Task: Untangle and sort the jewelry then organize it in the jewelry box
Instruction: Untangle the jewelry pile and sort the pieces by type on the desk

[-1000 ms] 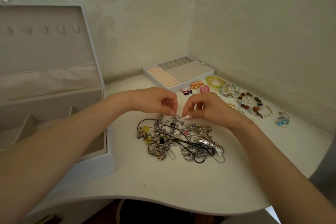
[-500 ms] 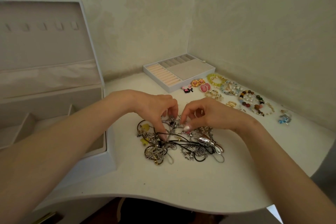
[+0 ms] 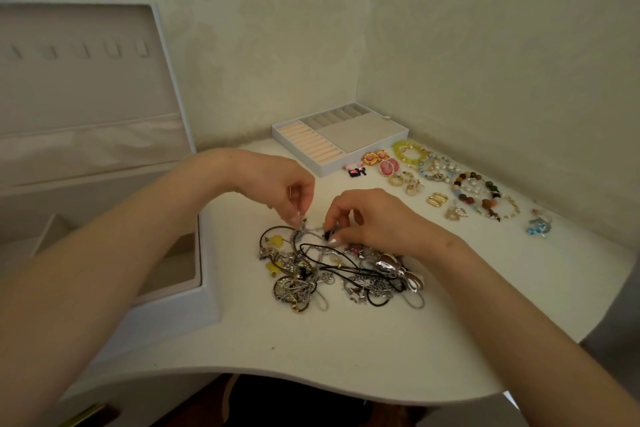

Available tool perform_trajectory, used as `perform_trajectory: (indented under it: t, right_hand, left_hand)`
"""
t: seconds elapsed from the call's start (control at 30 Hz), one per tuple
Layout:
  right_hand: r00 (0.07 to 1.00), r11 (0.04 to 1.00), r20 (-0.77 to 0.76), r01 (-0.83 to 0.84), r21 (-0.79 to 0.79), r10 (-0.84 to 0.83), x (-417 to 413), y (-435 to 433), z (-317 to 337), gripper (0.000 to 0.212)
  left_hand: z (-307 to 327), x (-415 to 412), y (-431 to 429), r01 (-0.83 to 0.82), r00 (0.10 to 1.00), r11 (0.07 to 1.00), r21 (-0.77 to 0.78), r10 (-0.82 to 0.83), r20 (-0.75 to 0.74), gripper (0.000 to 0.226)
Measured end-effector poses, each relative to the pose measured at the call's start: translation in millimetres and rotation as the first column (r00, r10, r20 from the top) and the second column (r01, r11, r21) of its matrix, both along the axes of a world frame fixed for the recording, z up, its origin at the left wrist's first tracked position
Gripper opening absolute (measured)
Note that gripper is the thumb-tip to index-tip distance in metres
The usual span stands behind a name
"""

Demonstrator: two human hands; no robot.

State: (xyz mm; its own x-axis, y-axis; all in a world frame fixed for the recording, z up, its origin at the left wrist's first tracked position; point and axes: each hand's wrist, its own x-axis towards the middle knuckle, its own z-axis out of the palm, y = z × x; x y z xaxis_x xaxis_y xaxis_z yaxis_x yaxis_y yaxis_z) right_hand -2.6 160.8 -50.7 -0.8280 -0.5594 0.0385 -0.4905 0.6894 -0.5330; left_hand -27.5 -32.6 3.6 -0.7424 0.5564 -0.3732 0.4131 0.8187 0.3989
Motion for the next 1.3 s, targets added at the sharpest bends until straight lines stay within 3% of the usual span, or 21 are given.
perform_trajectory:
  t: [0.13,0.27,0.4,0.5,0.83,0.93,1.17,1.3]
  right_hand:
    - [1.0,0.998,0.018,-0.006,-0.057,0.007,2,2,2,0.013]
    - [0.993,0.955,0.113,0.066,-0.29,-0.034,4,5,5,0.016]
    - [0.982,0.912,0.187,0.11,-0.394,-0.038,6,6,10,0.013]
    - [0.962,0.874,0.274,0.13,-0.468,0.003,7,6,11,0.019]
    - [0.967,0.844,0.255,0.116,-0.524,0.026,5,15,17,0.029]
    - [0.968,0.856,0.249,0.106,-0.506,0.027,6,16,18,0.033]
    - [0.967,0.847,0.251,0.167,-0.505,-0.041,4,19,17,0.019]
    - [0.962,0.824,0.27,0.189,-0.535,-0.045,1,24,17,0.021]
  left_hand:
    - [6,7,1,0.007,0.991,0.999,-0.049,0.0,0.134,0.013]
    - [11,19,11,0.035,0.975,0.983,-0.178,0.006,0.223,0.023]
    - [0,26,25,0.051,0.987,0.938,-0.343,0.006,0.162,0.043]
    - [-7,27,30,0.061,0.993,0.927,-0.37,-0.02,0.114,0.051]
    - [-7,20,23,0.055,0.997,0.917,-0.396,-0.029,0.071,0.032]
    - [-7,19,22,0.066,0.996,0.901,-0.428,-0.037,0.075,0.034]
    - [-10,17,19,0.066,0.995,0.891,-0.45,-0.028,0.091,0.044]
    - [-7,15,13,0.067,0.989,0.919,-0.388,-0.011,0.145,0.042]
